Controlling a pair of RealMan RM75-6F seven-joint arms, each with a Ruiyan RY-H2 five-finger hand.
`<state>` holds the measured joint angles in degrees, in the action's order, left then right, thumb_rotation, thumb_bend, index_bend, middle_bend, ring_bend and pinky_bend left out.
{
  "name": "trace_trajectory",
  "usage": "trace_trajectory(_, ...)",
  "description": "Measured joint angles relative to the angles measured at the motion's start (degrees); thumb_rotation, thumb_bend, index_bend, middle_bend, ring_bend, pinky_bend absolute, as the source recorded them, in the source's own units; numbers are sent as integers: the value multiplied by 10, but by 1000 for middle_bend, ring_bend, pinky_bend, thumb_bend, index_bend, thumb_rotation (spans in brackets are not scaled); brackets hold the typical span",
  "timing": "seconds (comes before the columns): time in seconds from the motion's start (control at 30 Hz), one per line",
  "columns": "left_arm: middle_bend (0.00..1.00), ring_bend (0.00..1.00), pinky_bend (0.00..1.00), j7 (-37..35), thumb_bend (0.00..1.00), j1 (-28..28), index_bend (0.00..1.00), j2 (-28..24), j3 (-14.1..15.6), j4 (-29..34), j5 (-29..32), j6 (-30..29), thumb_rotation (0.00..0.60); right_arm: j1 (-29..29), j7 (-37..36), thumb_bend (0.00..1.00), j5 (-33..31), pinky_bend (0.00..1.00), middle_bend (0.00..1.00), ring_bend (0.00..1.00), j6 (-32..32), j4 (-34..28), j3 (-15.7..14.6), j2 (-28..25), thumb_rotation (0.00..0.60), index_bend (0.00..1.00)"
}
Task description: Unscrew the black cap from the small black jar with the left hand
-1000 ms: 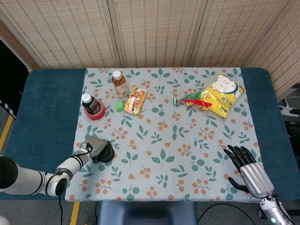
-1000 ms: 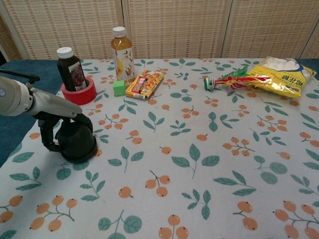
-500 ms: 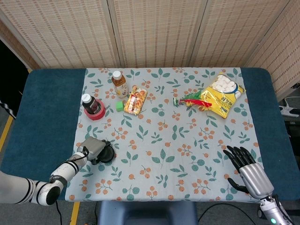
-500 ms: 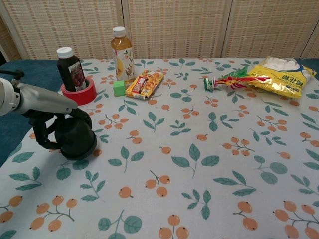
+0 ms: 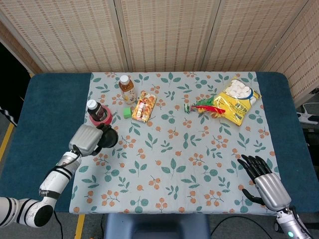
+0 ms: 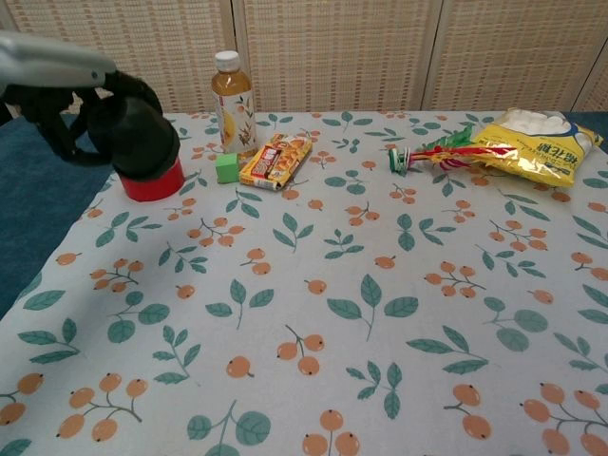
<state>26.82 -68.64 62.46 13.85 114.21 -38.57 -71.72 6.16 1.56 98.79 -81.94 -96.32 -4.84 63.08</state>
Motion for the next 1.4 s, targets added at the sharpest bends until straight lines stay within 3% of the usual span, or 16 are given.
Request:
trace_trajectory(0.13, 839, 591, 836, 22, 720, 32, 809, 1, -49, 13, -16, -105, 600, 0, 0, 194, -3, 0, 0, 0, 1, 0, 2, 1, 600, 0)
trace_trajectory(0.3, 837, 595, 833, 29, 719, 38, 809, 20, -55, -7, 8, -100, 600, 5, 4, 194, -2, 0, 0, 0, 15, 1, -2, 3, 600, 0)
trace_trajectory(0.4, 836, 597, 830, 25, 719, 37, 809, 29, -57, -26, 31, -22, 600, 6, 1, 194, 0, 0, 0, 0, 14, 1, -3, 2, 600, 0)
trace_trajectory(0.6, 836, 597, 822, -55, 719, 55, 809, -3, -97, -27, 20, 233, 600, 5, -5, 194, 3, 0, 0, 0, 11, 1, -4, -1, 600, 0)
trace_trajectory(0.7, 835, 597, 820, -144, 719, 75, 809, -36, -135, -16, -18, 357, 600, 5, -7, 194, 6, 0, 0, 0, 10, 1, -6, -2, 600, 0)
trace_trajectory(0.83, 836, 597, 830, -291, 733, 114, 809, -71, -217, -18, -81, 505, 600, 5, -7, 194, 8, 0, 0, 0, 10, 1, -8, -2, 600, 0)
trace_trajectory(0.93, 837, 599, 836, -356, 726, 128, 809, -72, -259, -40, -108, 550, 600, 4, -10, 194, 11, 0, 0, 0, 5, 0, -8, -4, 600, 0)
trace_trajectory(1.07, 838, 603, 839, -356, 724, 130, 809, -58, -251, -63, -91, 523, 600, 2, -15, 195, 17, 0, 0, 0, -2, 1, -10, -6, 600, 0)
trace_trajectory(1.2, 836, 604, 837, -263, 728, 131, 809, -55, -242, -56, -29, 431, 600, 3, -14, 194, 15, 0, 0, 0, 3, 2, -10, -5, 600, 0)
trace_trajectory(1.3, 835, 603, 835, -171, 728, 142, 809, -63, -258, -44, -1, 386, 600, 6, -11, 194, 16, 0, 0, 0, 9, 1, -11, -2, 600, 0)
trace_trajectory(1.4, 836, 601, 834, -119, 726, 172, 809, -67, -293, -35, -20, 396, 600, 5, -11, 195, 18, 0, 0, 0, 7, 0, -13, -4, 600, 0)
